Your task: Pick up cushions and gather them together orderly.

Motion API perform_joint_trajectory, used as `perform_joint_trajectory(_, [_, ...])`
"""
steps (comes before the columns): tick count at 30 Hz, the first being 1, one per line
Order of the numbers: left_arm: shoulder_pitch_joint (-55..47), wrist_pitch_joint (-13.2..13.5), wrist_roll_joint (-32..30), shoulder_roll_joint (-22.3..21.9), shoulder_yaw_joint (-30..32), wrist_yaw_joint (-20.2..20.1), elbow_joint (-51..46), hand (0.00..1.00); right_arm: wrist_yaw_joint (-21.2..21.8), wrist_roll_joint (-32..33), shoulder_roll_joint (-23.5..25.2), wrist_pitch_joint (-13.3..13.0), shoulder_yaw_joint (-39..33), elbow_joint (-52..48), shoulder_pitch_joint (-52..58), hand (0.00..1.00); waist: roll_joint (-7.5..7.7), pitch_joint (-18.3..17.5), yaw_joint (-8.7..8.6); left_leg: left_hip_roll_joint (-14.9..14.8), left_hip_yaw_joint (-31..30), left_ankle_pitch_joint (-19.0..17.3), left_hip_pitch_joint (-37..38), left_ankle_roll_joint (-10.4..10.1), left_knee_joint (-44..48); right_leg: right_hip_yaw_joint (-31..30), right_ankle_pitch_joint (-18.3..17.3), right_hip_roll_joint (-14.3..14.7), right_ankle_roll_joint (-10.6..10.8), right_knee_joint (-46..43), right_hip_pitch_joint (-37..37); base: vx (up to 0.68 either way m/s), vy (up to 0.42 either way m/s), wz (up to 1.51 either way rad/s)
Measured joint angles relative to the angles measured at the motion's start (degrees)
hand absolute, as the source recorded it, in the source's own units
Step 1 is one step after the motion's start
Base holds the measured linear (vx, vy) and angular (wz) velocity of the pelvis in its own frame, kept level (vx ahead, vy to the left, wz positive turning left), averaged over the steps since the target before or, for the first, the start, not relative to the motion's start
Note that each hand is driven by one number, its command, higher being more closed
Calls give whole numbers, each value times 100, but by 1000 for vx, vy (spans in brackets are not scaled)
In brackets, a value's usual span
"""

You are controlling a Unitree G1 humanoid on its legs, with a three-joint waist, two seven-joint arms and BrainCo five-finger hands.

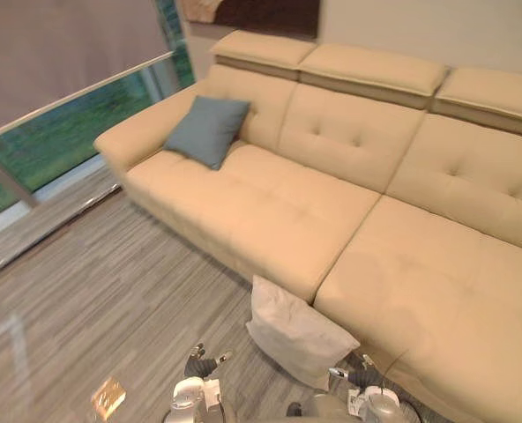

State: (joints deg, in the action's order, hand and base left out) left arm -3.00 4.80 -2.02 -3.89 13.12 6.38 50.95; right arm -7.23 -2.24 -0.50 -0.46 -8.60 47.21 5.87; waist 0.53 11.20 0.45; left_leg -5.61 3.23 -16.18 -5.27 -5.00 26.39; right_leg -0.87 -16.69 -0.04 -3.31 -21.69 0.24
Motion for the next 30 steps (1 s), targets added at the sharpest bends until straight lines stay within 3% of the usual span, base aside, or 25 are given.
perform_joint_trajectory(2, [0,-1,-1,1,0,3,84,0,-12,3,-23,-1,0,18,63,0,-45,-58,-6,75,-252,280,72,171,-610,-364,-105,60,161,-118,-12,317,290,-112])
perform_joint_trajectory(3, [20,-8,1,12,11,-6,170,0,-14,6,-49,-4,2,50,83,0,-144,-133,-11,1,-213,676,145,-130,-854,-545,-232,140,320,-255,-32,260,284,-77])
perform_joint_trajectory(6, [25,-12,-23,154,107,9,275,0,-13,37,185,7,24,167,176,0,281,-354,-8,259,378,553,335,24,-1000,-1031,-296,-170,509,-282,-94,305,308,-76])
perform_joint_trajectory(9, [79,-11,-57,193,97,4,403,0,-9,29,234,7,-13,170,191,0,331,-380,-12,343,765,485,591,146,-1194,-1250,-139,-281,719,-80,-31,194,265,-68])
perform_joint_trajectory(11, [91,-14,-62,194,96,12,433,0,-3,12,214,7,-19,173,143,0,239,-358,48,259,1234,459,952,189,-1480,-962,29,-336,883,-201,-140,101,175,-105])
perform_joint_trajectory(12, [64,-16,-58,196,96,21,432,0,-7,10,199,-1,-15,172,77,0,198,-349,52,181,1509,459,1092,189,-1578,-180,142,-452,958,-341,-264,33,62,-89])
perform_joint_trajectory(13, [64,-17,-52,195,95,32,433,0,-11,6,202,-6,-16,172,53,0,197,-348,49,163,1639,459,1147,189,-1596,382,151,-574,953,-404,-334,78,-12,-114])
perform_joint_trajectory(14, [58,-30,-16,133,-87,62,495,0,-21,-1,100,-65,-61,189,73,0,93,-392,-21,142,1812,463,1242,183,-1674,1261,140,-696,641,-174,-280,230,-182,-57])
perform_joint_trajectory(15, [3,-41,-4,60,-307,75,477,0,-66,16,-60,-81,-319,385,67,0,-163,-378,-14,85,1780,758,1477,41,-1758,1317,275,-588,405,130,104,230,-204,-35])
perform_joint_trajectory(17, [4,-41,-4,61,-307,76,459,0,-67,31,-49,-81,-372,384,76,0,-144,-371,-15,74,1778,779,1453,30,-1749,1314,287,-574,391,191,104,86,-101,0])
perform_joint_trajectory(18, [40,-41,-4,81,-274,75,408,0,-74,53,-4,-81,-480,375,50,0,-55,-251,-4,38,1784,777,1372,27,-1491,1300,290,-571,385,179,83,-65,-81,-11])
perform_joint_trajectory(19, [296,-60,-2,204,-220,77,301,0,-56,62,10,-78,-437,335,-120,0,103,172,6,-113,1779,736,1061,31,-547,1200,284,-555,360,-48,52,-176,-89,-28])
perform_joint_trajectory(20, [426,-45,133,418,-245,148,-11,0,-130,302,17,-106,-382,262,-484,0,204,461,48,-561,1573,303,-436,57,1550,848,275,-489,255,-937,-658,-199,-43,-41])
perform_joint_trajectory(21, [446,-27,196,470,-287,201,-105,0,-184,379,38,-119,-335,238,-551,0,235,462,68,-609,1455,37,-896,53,1803,765,253,-461,219,-1309,-1055,-245,68,-101])
perform_joint_trajectory(22, [685,-21,455,679,-351,418,-311,0,-346,692,-130,-188,-300,-153,-764,0,172,764,219,-879,1294,506,-1763,158,1643,551,-14,-197,336,-2534,-2060,-172,105,-95])
perform_joint_trajectory(23, [799,-28,492,797,-355,471,-307,0,-394,728,-144,-210,-302,-190,-892,0,243,976,272,-900,1229,315,-1856,120,1887,498,-249,-200,372,-2823,-2189,-244,26,-65])
perform_joint_trajectory(24, [1035,-34,658,993,-382,526,-416,0,-493,801,-191,-181,-297,-389,-1048,0,483,1113,173,-805,1067,95,-2483,224,2437,385,-684,-337,318,-3467,-2859,-241,-70,15])
perform_joint_trajectory(25, [1242,-3,906,1018,-352,687,-671,0,-615,968,-286,-208,-330,-527,-1143,0,457,1128,109,-850,949,-179,-3233,219,2909,364,-1013,-294,336,-3776,-3484,-236,-93,26])
perform_joint_trajectory(27, [1577,3,1077,1045,-339,800,-754,0,-725,1053,-437,-212,-436,-637,-1418,0,402,1350,109,-877,822,-515,-3732,153,3192,381,-1381,-261,161,-4067,-3953,-195,-33,3])
perform_joint_trajectory(28, [1799,2,1152,1058,-335,857,-759,0,-761,1150,-475,-209,-471,-785,-1586,0,391,1645,96,-882,786,-554,-3919,193,3445,370,-1442,-287,201,-4371,-4140,-254,-23,5])
perform_joint_trajectory(30, [1791,5,1258,1040,-336,929,-899,0,-796,1203,-438,-224,-467,-960,-1603,0,372,1692,79,-872,744,-569,-4130,213,3572,364,-1468,-305,205,-4528,-4345,-196,-14,10])
